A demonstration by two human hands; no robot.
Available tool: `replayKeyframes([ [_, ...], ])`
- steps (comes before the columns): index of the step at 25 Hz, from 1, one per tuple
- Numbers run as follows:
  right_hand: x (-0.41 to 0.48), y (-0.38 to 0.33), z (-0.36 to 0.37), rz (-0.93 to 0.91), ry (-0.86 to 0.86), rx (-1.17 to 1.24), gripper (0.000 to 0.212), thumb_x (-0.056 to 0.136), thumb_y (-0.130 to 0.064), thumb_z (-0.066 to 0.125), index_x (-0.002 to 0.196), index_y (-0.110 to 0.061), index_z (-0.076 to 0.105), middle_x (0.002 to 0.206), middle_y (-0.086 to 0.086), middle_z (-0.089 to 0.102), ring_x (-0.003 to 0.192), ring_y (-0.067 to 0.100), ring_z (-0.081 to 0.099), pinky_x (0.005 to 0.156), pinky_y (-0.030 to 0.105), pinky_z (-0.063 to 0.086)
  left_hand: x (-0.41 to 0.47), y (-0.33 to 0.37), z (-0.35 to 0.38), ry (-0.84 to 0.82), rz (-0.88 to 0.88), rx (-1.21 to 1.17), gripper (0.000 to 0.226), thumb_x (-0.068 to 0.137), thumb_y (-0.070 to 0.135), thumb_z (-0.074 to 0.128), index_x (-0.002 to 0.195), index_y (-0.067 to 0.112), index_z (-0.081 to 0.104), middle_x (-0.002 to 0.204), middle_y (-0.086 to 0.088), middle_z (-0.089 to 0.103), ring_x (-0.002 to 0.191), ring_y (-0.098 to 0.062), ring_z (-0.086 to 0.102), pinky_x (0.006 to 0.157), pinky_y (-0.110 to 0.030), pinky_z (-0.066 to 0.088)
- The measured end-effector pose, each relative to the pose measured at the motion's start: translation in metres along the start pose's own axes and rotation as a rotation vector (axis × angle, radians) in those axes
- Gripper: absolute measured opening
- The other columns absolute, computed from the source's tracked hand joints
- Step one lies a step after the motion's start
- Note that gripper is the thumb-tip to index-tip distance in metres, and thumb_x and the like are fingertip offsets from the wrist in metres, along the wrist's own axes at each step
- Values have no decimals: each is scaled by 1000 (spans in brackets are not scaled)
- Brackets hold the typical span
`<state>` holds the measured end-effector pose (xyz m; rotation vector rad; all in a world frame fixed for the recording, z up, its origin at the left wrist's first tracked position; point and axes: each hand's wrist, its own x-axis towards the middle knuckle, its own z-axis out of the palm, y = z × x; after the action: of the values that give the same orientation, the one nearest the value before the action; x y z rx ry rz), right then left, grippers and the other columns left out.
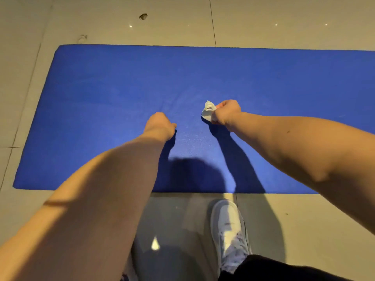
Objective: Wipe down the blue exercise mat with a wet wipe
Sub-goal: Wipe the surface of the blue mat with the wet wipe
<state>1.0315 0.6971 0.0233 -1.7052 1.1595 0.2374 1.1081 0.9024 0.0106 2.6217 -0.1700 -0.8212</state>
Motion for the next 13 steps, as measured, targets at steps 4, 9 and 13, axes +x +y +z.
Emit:
replayKeyframes([
  [4,46,-7,-6,-259,268,-280,8,90,-18,62,89,-13,56,81,0,55,71,21,49,56,29,36,39,-1,7,77,-23,127,39,91,34,70,116,6,60,123,-13,55,117,-33,50,81,-41,50],
  [9,75,25,29,-590,113,-653,34,95,-22,49,128,-15,49,142,8,44,126,28,45,100,40,43,74,-2,1,89,-87,285,67,88,43,73,141,16,42,151,-11,31,141,-33,23,101,-46,42],
  [13,81,39,50,-510,37,-1012,71,98,-60,26,158,-28,7,166,9,-11,152,30,-15,122,51,-6,92,-9,-10,-17,-164,356,112,77,59,79,158,34,7,167,-3,-2,153,-34,-4,113,-69,22],
])
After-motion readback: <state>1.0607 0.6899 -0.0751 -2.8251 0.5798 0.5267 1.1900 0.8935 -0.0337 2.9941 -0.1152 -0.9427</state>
